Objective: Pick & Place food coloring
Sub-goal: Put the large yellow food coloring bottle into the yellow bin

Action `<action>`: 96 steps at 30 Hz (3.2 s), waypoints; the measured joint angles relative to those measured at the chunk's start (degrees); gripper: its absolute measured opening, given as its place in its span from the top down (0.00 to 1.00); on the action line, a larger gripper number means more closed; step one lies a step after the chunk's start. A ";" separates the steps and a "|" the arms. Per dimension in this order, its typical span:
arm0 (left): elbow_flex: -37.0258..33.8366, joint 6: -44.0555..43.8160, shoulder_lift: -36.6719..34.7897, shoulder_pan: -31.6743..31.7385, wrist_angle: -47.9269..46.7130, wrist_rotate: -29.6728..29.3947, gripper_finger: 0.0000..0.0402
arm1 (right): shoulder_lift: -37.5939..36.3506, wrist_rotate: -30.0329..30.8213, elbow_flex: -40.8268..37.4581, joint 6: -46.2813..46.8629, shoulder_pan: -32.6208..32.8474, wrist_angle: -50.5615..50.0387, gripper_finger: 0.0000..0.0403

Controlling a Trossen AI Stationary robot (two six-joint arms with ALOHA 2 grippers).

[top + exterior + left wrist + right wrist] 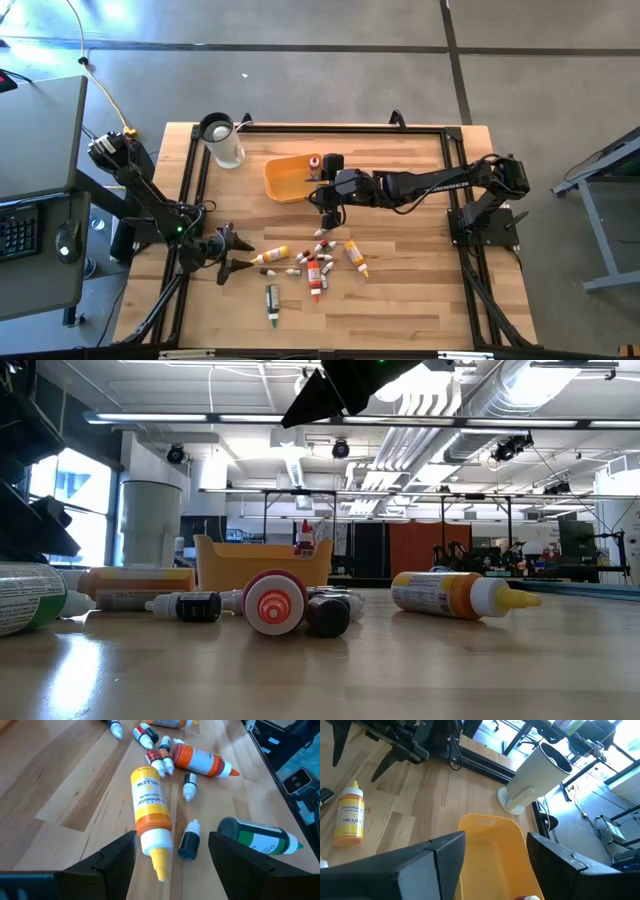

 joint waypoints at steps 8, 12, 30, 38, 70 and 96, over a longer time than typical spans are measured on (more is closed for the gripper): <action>0.09 -0.90 0.00 0.00 3.72 2.47 0.39 | 0.00 -0.35 0.00 0.00 -0.02 -0.02 0.49; 0.09 0.06 0.00 0.00 2.78 2.26 0.39 | 0.00 -0.37 0.00 0.03 -0.02 -0.02 0.49; 0.09 3.61 5.66 0.00 2.03 -6.61 0.39 | 0.00 -0.44 0.00 4.81 -0.02 -1.80 0.49; 1.62 3.14 12.57 0.00 3.48 -7.68 0.39 | 0.00 -0.44 0.00 4.79 0.04 -2.32 0.49; 7.30 6.48 22.43 10.91 1.81 5.19 0.64 | 0.00 -0.42 0.00 4.95 0.00 -2.26 0.49; 7.25 8.03 22.43 10.90 4.12 4.04 0.51 | 0.00 -0.43 0.00 4.96 0.00 -2.84 0.49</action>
